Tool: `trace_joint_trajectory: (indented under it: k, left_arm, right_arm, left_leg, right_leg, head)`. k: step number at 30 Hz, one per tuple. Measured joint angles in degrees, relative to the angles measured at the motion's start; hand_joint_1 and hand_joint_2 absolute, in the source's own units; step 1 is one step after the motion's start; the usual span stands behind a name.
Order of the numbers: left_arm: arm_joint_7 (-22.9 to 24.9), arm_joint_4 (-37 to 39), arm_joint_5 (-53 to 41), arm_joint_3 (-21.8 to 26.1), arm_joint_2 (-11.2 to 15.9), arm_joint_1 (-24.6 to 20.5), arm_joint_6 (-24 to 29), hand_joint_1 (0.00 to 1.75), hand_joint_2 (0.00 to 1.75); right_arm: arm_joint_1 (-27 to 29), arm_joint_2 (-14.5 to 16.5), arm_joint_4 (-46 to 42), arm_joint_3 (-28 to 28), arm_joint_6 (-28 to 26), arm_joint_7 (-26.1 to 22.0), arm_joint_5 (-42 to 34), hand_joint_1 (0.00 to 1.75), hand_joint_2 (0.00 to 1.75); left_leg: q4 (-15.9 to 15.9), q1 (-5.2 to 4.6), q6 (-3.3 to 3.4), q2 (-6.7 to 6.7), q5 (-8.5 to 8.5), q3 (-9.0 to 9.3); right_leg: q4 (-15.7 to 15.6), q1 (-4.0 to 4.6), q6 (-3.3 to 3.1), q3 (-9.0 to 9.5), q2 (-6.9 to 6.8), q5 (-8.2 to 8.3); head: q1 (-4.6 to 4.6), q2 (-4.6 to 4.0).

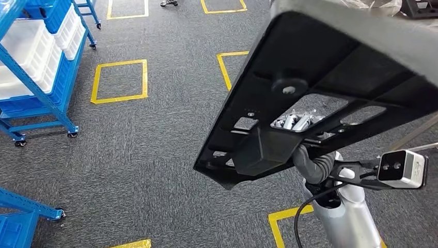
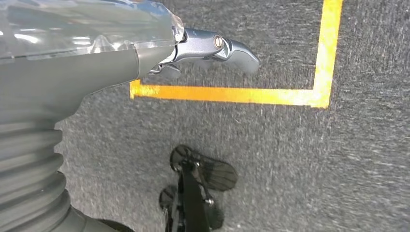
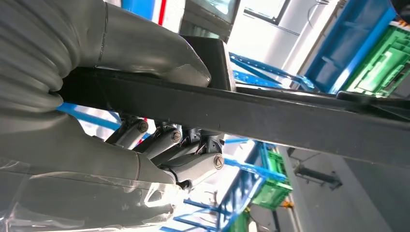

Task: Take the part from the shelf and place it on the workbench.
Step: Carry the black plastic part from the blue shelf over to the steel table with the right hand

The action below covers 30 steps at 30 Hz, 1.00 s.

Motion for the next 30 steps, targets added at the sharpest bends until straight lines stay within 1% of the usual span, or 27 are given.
trace_joint_trajectory:
  k: [1,2,3,4,5,6,7,8,9,11,12,14,15,16,17,18,19,20,21,22,23,24,25,26,27,28,30]
  left_arm:
    - [0.1,0.0,0.3,0.2,-0.1,0.0,0.2,0.0,1.75]
    - [0.2,0.0,0.5,0.3,-0.2,0.1,0.4,0.0,1.75]
    - [0.3,0.0,0.7,0.5,-0.3,0.1,0.6,0.0,1.75]
    - [0.4,0.0,0.8,0.6,-0.4,0.1,0.7,0.0,1.75]
    - [0.4,0.0,0.8,0.7,-0.5,0.1,0.7,0.0,1.75]
    - [0.4,0.0,0.9,0.7,-0.6,0.1,0.7,0.0,1.75]
    - [0.4,0.0,0.9,0.8,-0.8,0.1,0.7,0.0,1.75]
    - [0.4,0.0,0.9,0.9,-0.9,0.0,0.7,0.0,1.75]
    - [0.4,0.0,0.9,1.0,-1.0,0.0,0.6,0.0,1.75]
    - [0.4,0.0,0.7,1.1,-1.1,-0.1,0.5,0.0,1.75]
    - [0.4,0.0,0.6,1.2,-1.1,-0.2,0.4,0.0,1.75]
    - [0.3,0.0,0.3,1.2,-1.1,-0.1,0.1,0.0,1.75]
    - [0.2,0.0,0.2,1.2,-1.1,-0.1,-0.1,0.0,1.75]
    - [0.2,0.0,0.1,1.2,-1.1,0.1,-0.2,0.0,1.75]
    - [0.2,0.0,0.0,1.2,-1.1,0.2,-0.3,0.0,1.75]
    - [0.1,0.0,-0.1,1.2,-1.1,0.3,-0.5,0.0,1.75]
    - [0.0,0.0,-0.2,1.2,-1.0,0.3,-0.6,0.0,1.75]
    - [-0.1,0.0,-0.3,1.2,-0.9,0.3,-0.8,0.0,1.75]
    - [-0.2,0.0,-0.5,1.2,-0.8,0.3,-0.9,0.0,1.75]
    - [-0.3,0.0,-0.6,1.2,-0.7,0.3,-1.0,0.0,1.75]
    - [-0.4,0.0,-0.7,1.2,-0.6,0.3,-1.1,0.0,1.75]
    - [-0.4,0.0,-0.8,1.1,-0.5,0.3,-1.2,0.0,1.75]
    - [-0.5,0.0,-0.8,1.1,-0.4,0.3,-1.2,0.0,1.75]
    - [-0.5,0.0,-0.8,1.1,-0.4,0.3,-1.2,0.0,1.75]
    - [-0.5,0.0,-0.8,1.2,-0.3,0.3,-1.2,0.0,1.75]
    - [-0.5,0.0,-0.8,1.2,-0.2,0.3,-1.2,0.0,1.75]
    - [-0.5,0.0,-0.7,1.2,0.0,0.3,-1.2,0.0,1.75]
  right_arm:
    - [-0.7,0.2,0.5,0.1,-0.1,0.2,-0.4,1.75,1.75]
    - [-1.1,0.3,0.9,0.2,-0.2,0.5,-0.7,1.75,1.75]
    - [-1.4,0.4,1.2,0.2,-0.2,0.8,-1.1,1.75,1.75]
    - [-1.8,0.4,1.4,0.2,-0.2,1.0,-1.4,1.75,1.75]
    - [-2.1,0.4,1.5,0.2,-0.2,1.2,-1.6,1.75,1.75]
    - [-2.5,0.4,1.6,0.2,-0.2,1.4,-1.8,1.75,1.75]
    - [-2.9,0.4,1.6,0.2,-0.1,1.5,-1.9,1.75,1.75]
    - [-3.2,0.5,1.6,0.2,-0.1,1.5,-2.0,1.75,1.75]
    - [-3.4,0.5,1.7,0.1,-0.1,1.5,-2.1,1.75,1.75]
    - [-3.3,0.5,1.4,-0.2,-0.1,1.4,-2.2,1.75,1.75]
    - [-3.1,0.4,1.1,-0.5,-0.1,1.4,-2.2,1.75,1.75]
    - [-2.5,0.3,0.5,-1.2,-0.2,1.4,-2.2,1.75,1.75]
    - [-2.2,0.3,0.2,-1.4,-0.2,1.4,-2.2,1.75,1.75]
    - [-1.8,0.2,0.1,-1.5,-0.2,1.4,-2.1,1.75,1.75]
    - [-1.3,0.2,0.0,-1.7,-0.2,1.4,-2.0,1.75,1.75]
    - [-0.6,0.2,-0.1,-1.9,-0.2,1.3,-1.9,1.75,1.75]
    - [0.0,0.1,-0.3,-2.1,-0.2,1.2,-1.8,1.75,1.75]
    - [0.6,0.0,-0.6,-2.5,-0.2,0.9,-1.6,1.75,1.75]
    - [1.3,-0.1,-0.9,-2.8,-0.2,0.4,-1.3,1.75,1.75]
    - [2.1,-0.3,-1.3,-3.2,-0.1,-0.3,-1.0,1.75,1.75]
    - [3.0,-0.5,-1.6,-3.7,0.0,-1.0,-0.4,1.75,1.75]
    - [4.0,-0.7,-2.0,-4.1,0.2,-1.8,0.2,1.75,1.75]
    - [5.1,-0.8,-2.4,-4.5,0.3,-2.5,0.9,1.75,1.75]
    - [6.2,-1.0,-2.9,-5.0,0.5,-3.1,1.5,1.75,1.75]
    - [7.2,-1.2,-3.3,-5.4,0.6,-3.5,2.0,1.75,1.75]
    - [8.0,-1.4,-3.7,-5.8,0.7,-3.7,2.3,1.75,1.75]
    - [8.8,-1.7,-4.3,-6.5,0.7,-4.0,2.6,1.75,1.75]
  left_leg:
    - [0.0,-0.06,0.08,0.63,-0.1,0.04]
    - [0.0,-0.1,0.1,1.27,-0.24,0.08]
    - [0.0,-0.12,0.08,1.9,-0.4,0.2]
    - [0.0,-0.14,0.03,2.52,-0.58,0.42]
    - [0.0,-0.16,-0.05,3.11,-0.81,0.76]
    - [0.0,-0.19,-0.16,3.68,-1.07,1.15]
    - [0.0,-0.3,-0.37,4.23,-1.35,1.49]
    - [0.0,-0.38,-0.62,4.78,-1.6,1.74]
    - [-0.1,-0.44,-0.92,5.34,-1.83,1.95]
    - [-0.3,-0.48,-1.55,6.5,-2.23,2.4]
    - [-0.1,-0.41,-1.84,6.16,-2.55,2.6]
    - [3.3,-0.26,-2.24,3.49,-4.57,1.46]
    - [6.7,-0.09,-2.33,1.76,-6.17,-0.13]
    - [10.7,-0.02,-2.41,0.77,-7.87,-2.28]
    - [14.2,0.03,-2.54,0.4,-8.9,-4.35]
    - [16.0,0.06,-2.66,0.28,-8.87,-5.73]
    - [15.8,0.09,-2.75,0.22,-7.73,-6.15]
    - [13.4,0.15,-2.81,0.02,-5.61,-5.49]
    - [9.5,0.3,-2.83,-0.82,-3.13,-4.04]
    - [6.0,0.48,-2.84,-2.34,-1.46,-2.62]
    - [3.2,0.66,-2.78,-3.75,-0.46,-1.48]
    - [1.7,0.7,-2.63,-4.86,-0.27,-0.85]
    - [1.5,0.61,-2.38,-5.18,-0.64,-0.68]
    - [1.2,0.51,-2.03,-4.63,-0.67,-0.53]
    - [0.9,0.46,-1.64,-3.91,-0.64,-0.33]
    - [0.6,0.49,-1.28,-3.24,-0.59,-0.07]
    - [0.0,0.53,-0.69,-1.59,-0.6,0.48]
  right_leg:
    - [4.0,-0.15,0.22,-2.2,-0.9,-1.67]
    - [7.1,-0.3,0.38,-4.01,-1.31,-2.56]
    - [8.4,-0.41,0.46,-4.93,-1.51,-2.4]
    - [7.2,-0.46,0.43,-4.53,-1.73,-1.01]
    - [3.8,-0.4,0.24,-2.93,-2.22,1.19]
    - [-0.6,-0.15,-0.12,-0.78,-3.34,3.34]
    - [-4.6,0.25,-0.54,1.22,-4.55,4.84]
    - [-7.2,0.66,-0.97,2.5,-5.41,5.58]
    - [-8.4,1.02,-1.33,3.0,-5.79,5.58]
    - [-8.8,1.13,-1.87,3.18,-4.51,5.45]
    - [-9.2,0.97,-2.08,3.5,-3.82,5.56]
    - [-10.0,0.47,-2.59,4.29,-2.58,5.82]
    - [-10.1,0.37,-2.8,4.49,-2.0,5.8]
    - [-10.1,0.32,-3.01,4.58,-1.3,5.71]
    - [-10.0,0.31,-3.09,4.62,-0.46,5.59]
    - [-9.8,0.3,-3.05,4.69,0.42,5.44]
    - [-9.6,0.26,-2.94,4.79,1.3,5.24]
    - [-9.4,0.18,-2.76,4.95,2.14,4.97]
    - [-9.0,0.07,-2.51,5.1,2.89,4.59]
    - [-8.6,0.02,-2.23,5.12,3.53,4.22]
    - [-8.2,-0.05,-1.91,4.92,4.21,3.91]
    - [-7.9,-0.2,-1.53,4.61,4.84,3.7]
    - [-7.8,-0.36,-1.14,4.31,5.49,3.66]
    - [-7.8,-0.54,-0.74,4.08,6.19,3.68]
    - [-7.7,-0.7,-0.4,4.0,6.03,3.62]
    - [-7.2,-0.63,-0.1,3.79,4.93,3.31]
    - [-2.7,-0.54,0.44,1.54,1.01,0.95]
  head:
    - [0.06,0.0]
    - [0.06,0.0]
    - [0.07,0.0]
    - [0.07,-0.01]
    - [0.08,-0.01]
    - [0.09,-0.01]
    - [0.08,-0.01]
    - [0.08,0.0]
    - [0.07,0.0]
    - [0.04,0.0]
    - [0.03,0.0]
    - [-0.02,0.0]
    - [-0.07,0.0]
    - [-0.11,0.0]
    - [-0.19,0.0]
    - [-0.21,0.0]
    - [-0.21,0.0]
    - [-0.22,0.0]
    - [-0.22,0.0]
    - [-0.2,0.0]
    - [-0.18,0.0]
    - [-0.2,0.0]
    - [-0.23,0.0]
    - [-0.27,0.0]
    - [-0.32,0.0]
    - [-0.24,0.0]
    - [0.01,0.0]
